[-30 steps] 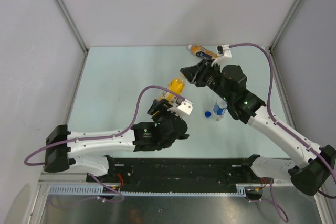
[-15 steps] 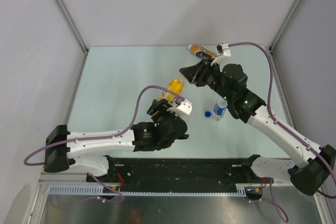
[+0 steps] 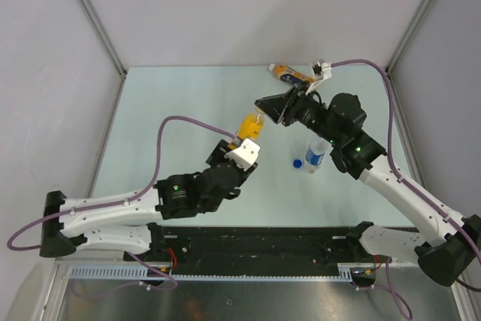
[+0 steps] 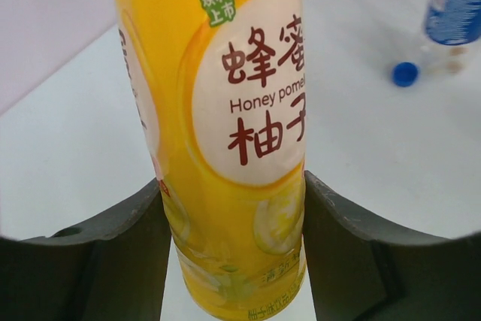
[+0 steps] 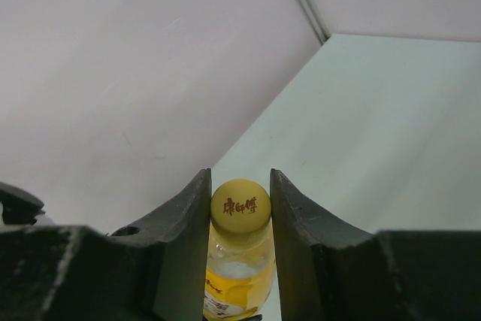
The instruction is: Unscrew the bottle caps
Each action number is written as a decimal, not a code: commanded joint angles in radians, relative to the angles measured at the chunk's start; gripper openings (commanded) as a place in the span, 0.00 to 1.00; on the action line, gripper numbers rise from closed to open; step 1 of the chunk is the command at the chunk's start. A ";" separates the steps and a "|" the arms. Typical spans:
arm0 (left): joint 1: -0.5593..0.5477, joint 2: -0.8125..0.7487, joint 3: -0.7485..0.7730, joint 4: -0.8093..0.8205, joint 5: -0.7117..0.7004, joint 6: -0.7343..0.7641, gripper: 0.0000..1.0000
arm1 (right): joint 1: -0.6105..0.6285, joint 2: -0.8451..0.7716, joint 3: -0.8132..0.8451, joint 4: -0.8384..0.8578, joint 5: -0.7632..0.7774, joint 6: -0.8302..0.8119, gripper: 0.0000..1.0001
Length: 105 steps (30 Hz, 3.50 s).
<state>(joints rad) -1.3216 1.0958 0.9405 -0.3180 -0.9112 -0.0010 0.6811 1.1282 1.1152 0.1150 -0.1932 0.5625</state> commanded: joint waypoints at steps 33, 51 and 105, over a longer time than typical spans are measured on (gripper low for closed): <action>0.300 -0.356 -0.130 0.494 1.669 -0.200 0.00 | -0.216 -0.153 -0.226 0.705 -0.931 0.174 0.00; 0.384 -0.338 -0.164 0.456 1.620 -0.204 0.00 | -0.318 -0.250 -0.227 0.568 -0.676 0.187 0.73; -0.057 0.030 -0.010 0.101 -0.175 -0.030 0.00 | 0.004 -0.089 -0.013 -0.057 0.119 0.040 0.93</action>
<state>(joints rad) -1.3373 1.0817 0.8623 -0.2367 -0.8845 -0.0830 0.6724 1.0203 1.0443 0.0551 -0.1234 0.6186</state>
